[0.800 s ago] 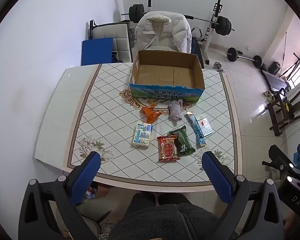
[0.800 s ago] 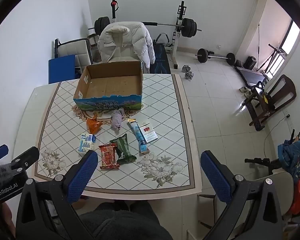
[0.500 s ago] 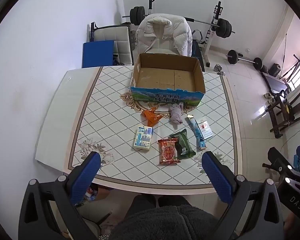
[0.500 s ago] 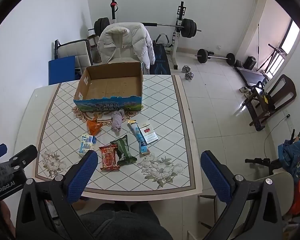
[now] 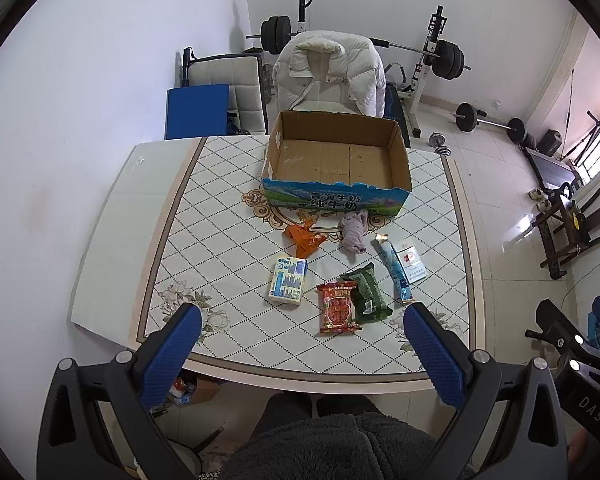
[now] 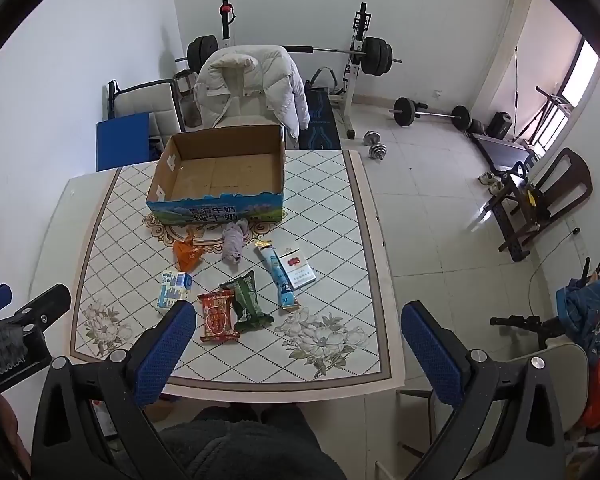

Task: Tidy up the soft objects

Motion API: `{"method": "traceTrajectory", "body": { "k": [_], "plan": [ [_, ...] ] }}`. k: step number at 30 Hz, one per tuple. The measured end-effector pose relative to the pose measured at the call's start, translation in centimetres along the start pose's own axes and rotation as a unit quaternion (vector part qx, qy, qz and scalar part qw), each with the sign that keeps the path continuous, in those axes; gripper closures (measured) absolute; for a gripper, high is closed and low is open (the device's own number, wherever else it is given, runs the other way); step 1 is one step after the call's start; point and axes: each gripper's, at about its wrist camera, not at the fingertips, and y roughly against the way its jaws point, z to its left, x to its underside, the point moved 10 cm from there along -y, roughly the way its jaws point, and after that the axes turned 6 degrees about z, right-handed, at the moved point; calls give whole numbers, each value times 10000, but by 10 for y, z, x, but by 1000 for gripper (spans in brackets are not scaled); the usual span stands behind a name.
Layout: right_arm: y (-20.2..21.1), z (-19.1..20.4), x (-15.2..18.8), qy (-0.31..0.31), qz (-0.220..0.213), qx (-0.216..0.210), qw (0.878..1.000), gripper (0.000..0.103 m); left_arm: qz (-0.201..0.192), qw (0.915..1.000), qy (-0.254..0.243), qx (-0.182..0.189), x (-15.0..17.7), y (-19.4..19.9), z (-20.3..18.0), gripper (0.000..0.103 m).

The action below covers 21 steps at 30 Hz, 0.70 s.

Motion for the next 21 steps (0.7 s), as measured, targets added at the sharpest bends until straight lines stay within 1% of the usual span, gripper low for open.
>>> {"method": "traceTrajectory", "body": {
  "k": [21],
  "plan": [
    [1,-1,4,22,16,-26,10000,0,86,10000,-23,11,1,-4,-1,0]
  ]
}}
